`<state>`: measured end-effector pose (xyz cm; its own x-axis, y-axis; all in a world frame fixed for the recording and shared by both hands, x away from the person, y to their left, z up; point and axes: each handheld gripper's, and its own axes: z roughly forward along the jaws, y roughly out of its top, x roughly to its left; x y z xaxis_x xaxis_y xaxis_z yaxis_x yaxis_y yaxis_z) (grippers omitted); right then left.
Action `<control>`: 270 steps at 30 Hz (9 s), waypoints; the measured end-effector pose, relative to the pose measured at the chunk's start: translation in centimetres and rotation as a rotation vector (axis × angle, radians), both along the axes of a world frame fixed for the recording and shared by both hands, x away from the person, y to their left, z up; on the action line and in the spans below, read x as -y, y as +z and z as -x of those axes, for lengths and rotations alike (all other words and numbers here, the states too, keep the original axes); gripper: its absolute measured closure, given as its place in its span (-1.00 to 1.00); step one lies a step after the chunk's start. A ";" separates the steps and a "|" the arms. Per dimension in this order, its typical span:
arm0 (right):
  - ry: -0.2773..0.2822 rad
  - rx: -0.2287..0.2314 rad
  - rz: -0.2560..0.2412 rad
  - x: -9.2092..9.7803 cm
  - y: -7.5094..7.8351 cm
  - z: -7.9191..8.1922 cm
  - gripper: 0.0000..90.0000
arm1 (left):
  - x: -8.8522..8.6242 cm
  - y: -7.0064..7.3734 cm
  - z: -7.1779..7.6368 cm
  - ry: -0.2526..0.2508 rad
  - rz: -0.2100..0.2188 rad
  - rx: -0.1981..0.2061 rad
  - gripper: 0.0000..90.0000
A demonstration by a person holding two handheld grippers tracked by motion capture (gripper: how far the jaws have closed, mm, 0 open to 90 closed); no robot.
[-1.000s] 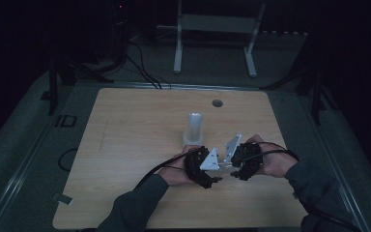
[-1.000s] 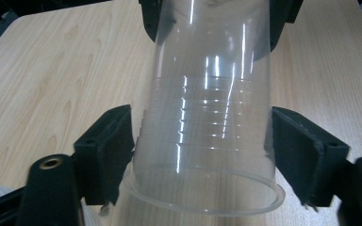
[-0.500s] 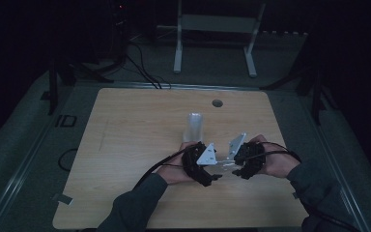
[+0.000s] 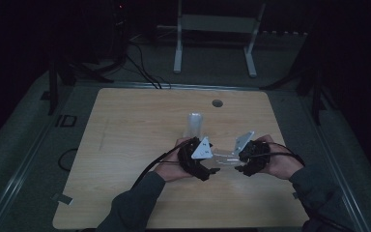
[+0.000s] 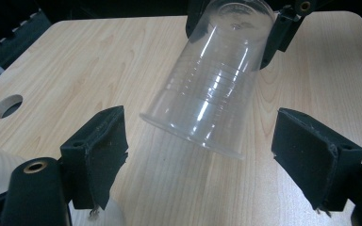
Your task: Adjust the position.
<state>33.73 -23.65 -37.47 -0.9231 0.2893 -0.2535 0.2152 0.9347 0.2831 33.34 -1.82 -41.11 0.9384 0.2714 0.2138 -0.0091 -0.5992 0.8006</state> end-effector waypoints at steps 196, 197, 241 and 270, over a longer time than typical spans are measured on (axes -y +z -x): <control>-0.502 0.615 -0.881 0.2 -3.3 4.8 -0.07 | 1.2 3.0 -4.2 0.179 0.666 -0.501 -0.51; -0.502 0.613 -0.882 0.2 -3.3 4.8 -0.07 | 1.3 3.0 -4.2 0.179 0.674 -0.506 -0.51; -0.399 0.390 -0.827 0.2 -2.6 3.7 -0.38 | 0.8 3.1 -3.1 0.210 0.606 -0.364 -0.28; -0.409 0.310 -0.816 0.2 -3.0 2.9 -0.11 | 2.0 3.0 -1.8 0.225 0.451 -0.207 -0.29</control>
